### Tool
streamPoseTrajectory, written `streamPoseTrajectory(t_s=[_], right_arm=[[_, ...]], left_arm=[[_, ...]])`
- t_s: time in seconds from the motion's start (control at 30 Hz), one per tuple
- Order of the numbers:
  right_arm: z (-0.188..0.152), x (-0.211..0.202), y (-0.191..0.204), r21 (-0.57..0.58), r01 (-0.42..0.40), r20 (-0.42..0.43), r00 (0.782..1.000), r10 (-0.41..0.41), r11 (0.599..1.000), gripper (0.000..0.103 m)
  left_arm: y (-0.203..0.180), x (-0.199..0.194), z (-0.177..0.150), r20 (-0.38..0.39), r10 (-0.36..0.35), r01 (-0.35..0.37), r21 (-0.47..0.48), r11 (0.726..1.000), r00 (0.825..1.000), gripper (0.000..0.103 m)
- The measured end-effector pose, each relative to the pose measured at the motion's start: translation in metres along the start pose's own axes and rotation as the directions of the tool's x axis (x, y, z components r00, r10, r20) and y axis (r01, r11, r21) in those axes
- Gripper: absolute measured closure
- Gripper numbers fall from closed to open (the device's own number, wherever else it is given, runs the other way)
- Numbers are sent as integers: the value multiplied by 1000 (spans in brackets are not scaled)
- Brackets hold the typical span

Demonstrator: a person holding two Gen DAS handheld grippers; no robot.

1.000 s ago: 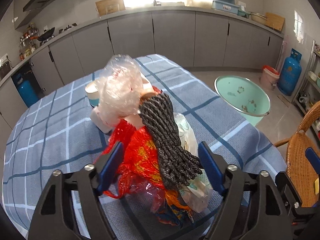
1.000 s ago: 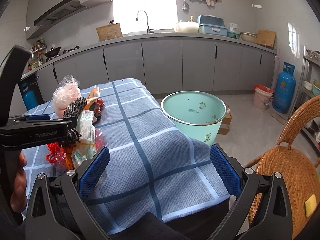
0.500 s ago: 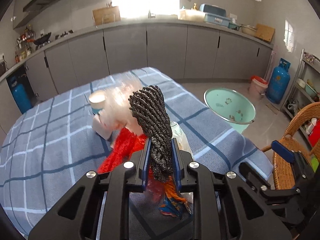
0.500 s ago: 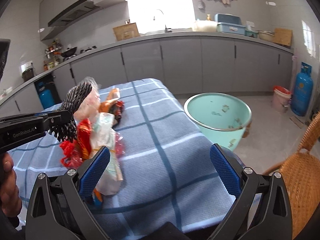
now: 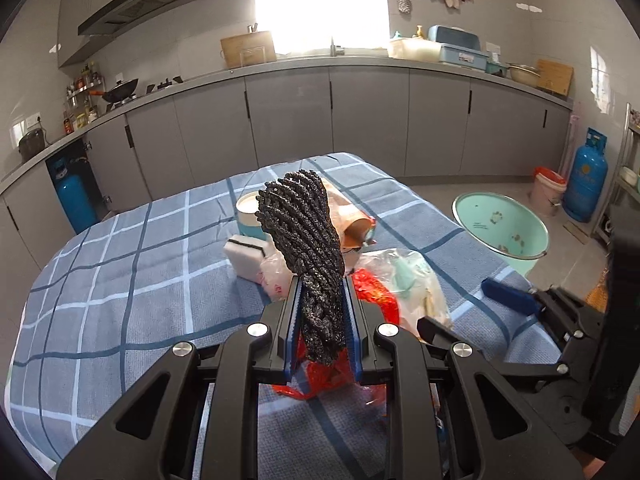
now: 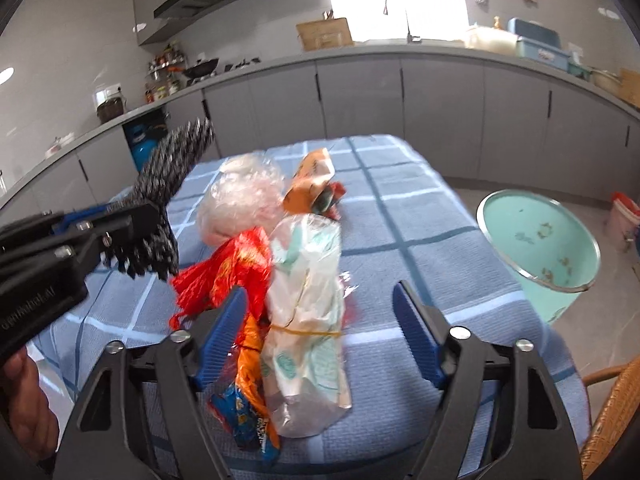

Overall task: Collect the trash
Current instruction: 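Grasp the white-and-green plastic bag with the right tool while the left holds the net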

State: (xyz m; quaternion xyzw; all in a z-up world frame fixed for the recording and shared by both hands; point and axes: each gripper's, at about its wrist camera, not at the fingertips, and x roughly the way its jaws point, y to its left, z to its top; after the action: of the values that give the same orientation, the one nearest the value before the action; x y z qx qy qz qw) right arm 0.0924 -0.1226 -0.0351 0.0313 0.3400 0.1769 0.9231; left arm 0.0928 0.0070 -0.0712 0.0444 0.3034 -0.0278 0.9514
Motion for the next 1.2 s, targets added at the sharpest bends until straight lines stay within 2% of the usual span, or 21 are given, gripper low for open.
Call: streamPoseTrajectory(t_s=[0.03,0.07,0.1,0.2,0.7,1.0,1.2], right_arm=[[-1,5,0,1,-9,-20,1000,9,1000,51],[-3,10,-1,11,-30,-44,999,30,1000,66],[-4,13,-2,21,-48,-57,997,49,999,73],[-6,12,-2,30,-75,-58,995,77,997,82],[8,-16,-17,32,-9,58,998,7,999,92],[24,-27,-36,47,36,110,993,-41,998,93],[37,-33,-65,78,91,139,985,-101,993,93]], left_arm=[[1,0,0,4,2,-2,-1,1000,1000,83],[2,0,0,8,2,-2,-1,1000,1000,83],[2,0,-1,9,2,-2,-1,1000,1000,83],[4,-2,-3,11,-6,6,-3,1000,1000,83],[-3,-4,10,35,-8,7,20,1000,999,83],[-20,5,26,38,-47,45,41,998,998,83],[-47,20,44,44,-87,83,78,993,995,83]])
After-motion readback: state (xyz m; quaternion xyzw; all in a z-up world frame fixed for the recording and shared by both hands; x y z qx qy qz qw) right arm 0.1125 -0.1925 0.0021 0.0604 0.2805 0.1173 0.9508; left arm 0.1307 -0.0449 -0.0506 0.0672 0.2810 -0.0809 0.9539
